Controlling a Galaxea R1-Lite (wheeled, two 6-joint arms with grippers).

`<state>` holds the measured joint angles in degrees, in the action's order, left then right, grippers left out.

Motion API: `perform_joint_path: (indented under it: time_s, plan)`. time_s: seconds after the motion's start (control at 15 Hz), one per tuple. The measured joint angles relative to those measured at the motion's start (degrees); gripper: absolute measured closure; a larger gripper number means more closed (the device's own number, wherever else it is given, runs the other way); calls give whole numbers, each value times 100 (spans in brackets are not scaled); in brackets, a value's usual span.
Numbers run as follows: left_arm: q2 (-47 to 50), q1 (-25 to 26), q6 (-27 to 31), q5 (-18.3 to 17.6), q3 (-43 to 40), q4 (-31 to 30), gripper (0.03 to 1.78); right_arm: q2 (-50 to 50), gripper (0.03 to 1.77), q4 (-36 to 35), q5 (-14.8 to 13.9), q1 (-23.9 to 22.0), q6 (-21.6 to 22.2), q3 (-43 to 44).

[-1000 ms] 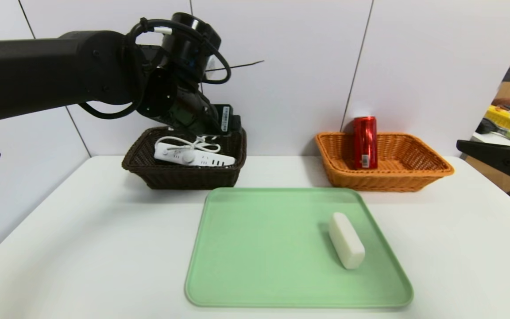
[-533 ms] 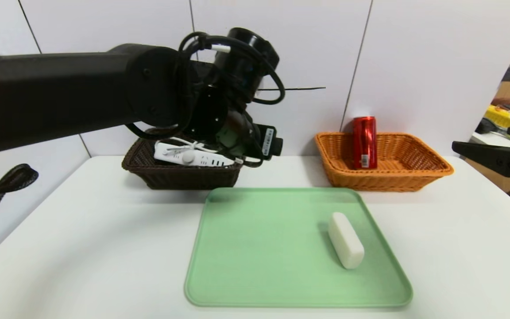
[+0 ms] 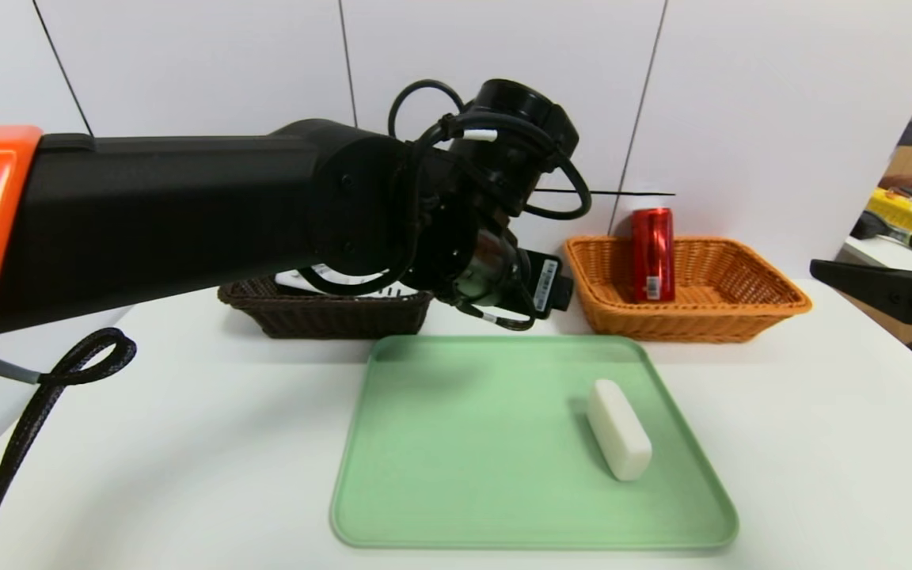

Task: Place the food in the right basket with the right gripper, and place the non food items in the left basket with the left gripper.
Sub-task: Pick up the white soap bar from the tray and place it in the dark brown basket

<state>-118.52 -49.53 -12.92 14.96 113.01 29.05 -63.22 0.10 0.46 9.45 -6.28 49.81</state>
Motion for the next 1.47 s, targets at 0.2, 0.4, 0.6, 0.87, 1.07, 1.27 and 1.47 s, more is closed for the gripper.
perform_joint_path:
  time_s: [0.2, 0.4, 0.6, 0.87, 1.07, 1.27, 1.47]
  plan:
    - [66, -5, 427, -534, -17, 350, 12, 0, 10, 0, 2, 6, -5, 0]
    - [29, -5, 575, -816, -2, 471, 12, 7, 10, 0, 2, 6, 0, -48]
    - [0, -2, 881, -1039, 2, 363, 12, 18, 10, -23, 9, 2, 2, -122]
    - [-146, -105, 1537, -725, 2, -640, 12, 33, 10, -59, 13, 2, 17, -163]
    - [-422, -304, 1587, -336, -20, -1604, 12, 74, 10, -51, 20, 5, 90, -177]
    - [-551, -438, 1609, -138, -22, -1569, 12, 104, 10, -20, 33, 2, 102, -183]
    - [-585, -568, 1551, 232, -2, -1293, 12, 115, 10, -23, 38, 2, 102, -211]
